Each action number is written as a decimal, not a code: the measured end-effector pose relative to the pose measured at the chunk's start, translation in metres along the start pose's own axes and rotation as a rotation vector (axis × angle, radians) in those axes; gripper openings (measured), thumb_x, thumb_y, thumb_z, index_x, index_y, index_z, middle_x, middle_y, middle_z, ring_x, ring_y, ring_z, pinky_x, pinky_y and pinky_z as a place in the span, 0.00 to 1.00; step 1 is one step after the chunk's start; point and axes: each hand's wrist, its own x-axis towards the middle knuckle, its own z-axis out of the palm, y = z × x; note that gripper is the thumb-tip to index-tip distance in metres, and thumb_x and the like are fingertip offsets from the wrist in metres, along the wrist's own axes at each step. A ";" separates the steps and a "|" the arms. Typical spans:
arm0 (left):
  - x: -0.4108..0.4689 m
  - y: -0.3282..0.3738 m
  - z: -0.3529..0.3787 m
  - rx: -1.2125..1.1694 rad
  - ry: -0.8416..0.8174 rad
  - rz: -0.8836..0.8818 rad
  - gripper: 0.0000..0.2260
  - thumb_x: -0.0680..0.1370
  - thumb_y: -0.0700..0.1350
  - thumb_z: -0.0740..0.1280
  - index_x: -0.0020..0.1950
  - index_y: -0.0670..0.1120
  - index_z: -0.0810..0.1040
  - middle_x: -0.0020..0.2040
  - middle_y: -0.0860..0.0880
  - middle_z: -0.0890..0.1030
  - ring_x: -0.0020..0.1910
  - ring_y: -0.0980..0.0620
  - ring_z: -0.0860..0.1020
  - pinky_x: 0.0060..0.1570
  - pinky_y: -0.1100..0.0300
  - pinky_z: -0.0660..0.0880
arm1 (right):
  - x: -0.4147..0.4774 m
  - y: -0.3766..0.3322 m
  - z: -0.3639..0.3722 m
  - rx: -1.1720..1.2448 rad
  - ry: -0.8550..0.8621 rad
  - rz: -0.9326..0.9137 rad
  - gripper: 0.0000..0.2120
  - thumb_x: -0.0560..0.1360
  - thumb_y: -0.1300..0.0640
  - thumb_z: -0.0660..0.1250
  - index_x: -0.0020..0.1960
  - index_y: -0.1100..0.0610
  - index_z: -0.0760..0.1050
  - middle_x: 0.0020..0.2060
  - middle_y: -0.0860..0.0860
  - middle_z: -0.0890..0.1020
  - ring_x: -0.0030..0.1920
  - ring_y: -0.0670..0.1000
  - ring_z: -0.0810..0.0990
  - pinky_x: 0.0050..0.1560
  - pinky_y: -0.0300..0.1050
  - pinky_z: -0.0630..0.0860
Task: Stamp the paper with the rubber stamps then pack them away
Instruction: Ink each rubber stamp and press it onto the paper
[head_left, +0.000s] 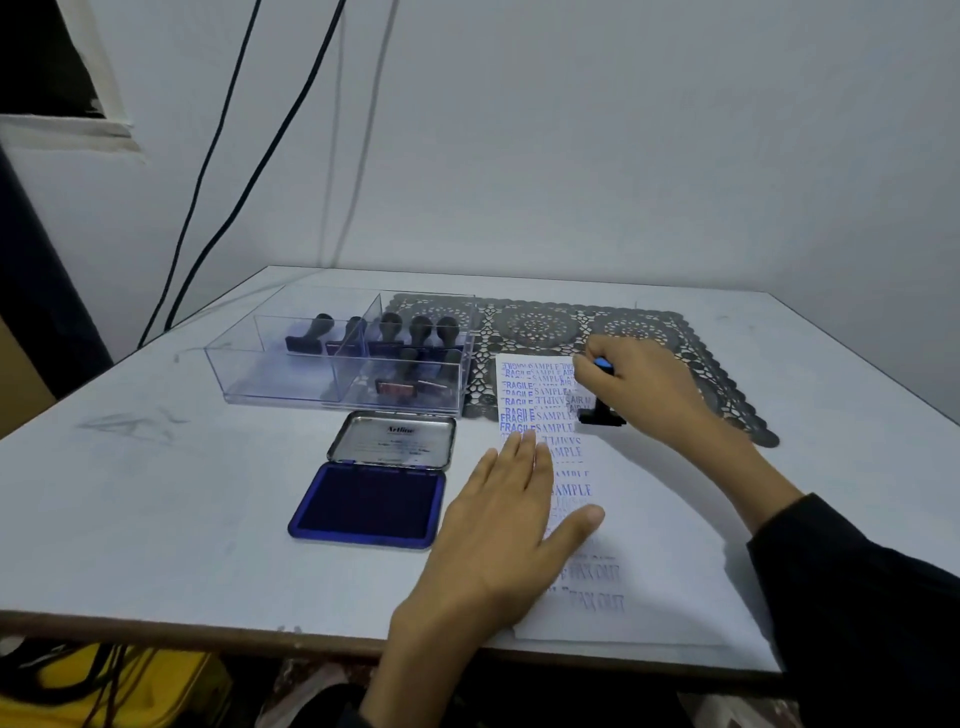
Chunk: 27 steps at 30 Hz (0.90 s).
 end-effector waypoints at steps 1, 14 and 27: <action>0.000 -0.001 0.002 0.036 -0.015 0.000 0.36 0.78 0.65 0.45 0.79 0.46 0.42 0.78 0.51 0.39 0.75 0.60 0.37 0.71 0.63 0.33 | 0.000 0.000 0.000 -0.001 0.010 0.000 0.15 0.78 0.52 0.59 0.34 0.55 0.64 0.25 0.50 0.70 0.28 0.51 0.65 0.29 0.44 0.59; 0.004 -0.005 0.006 0.079 0.000 0.010 0.44 0.69 0.71 0.36 0.79 0.46 0.43 0.79 0.50 0.41 0.76 0.59 0.38 0.71 0.63 0.33 | -0.020 0.007 0.020 -0.033 0.059 -0.010 0.13 0.79 0.52 0.58 0.38 0.55 0.62 0.25 0.51 0.68 0.28 0.53 0.66 0.29 0.47 0.58; -0.019 -0.011 -0.016 -0.068 0.212 0.041 0.37 0.75 0.68 0.50 0.78 0.52 0.44 0.76 0.60 0.39 0.66 0.75 0.31 0.63 0.77 0.31 | 0.008 -0.016 -0.026 0.449 0.113 0.107 0.16 0.78 0.56 0.60 0.32 0.55 0.63 0.30 0.52 0.68 0.31 0.50 0.63 0.34 0.45 0.58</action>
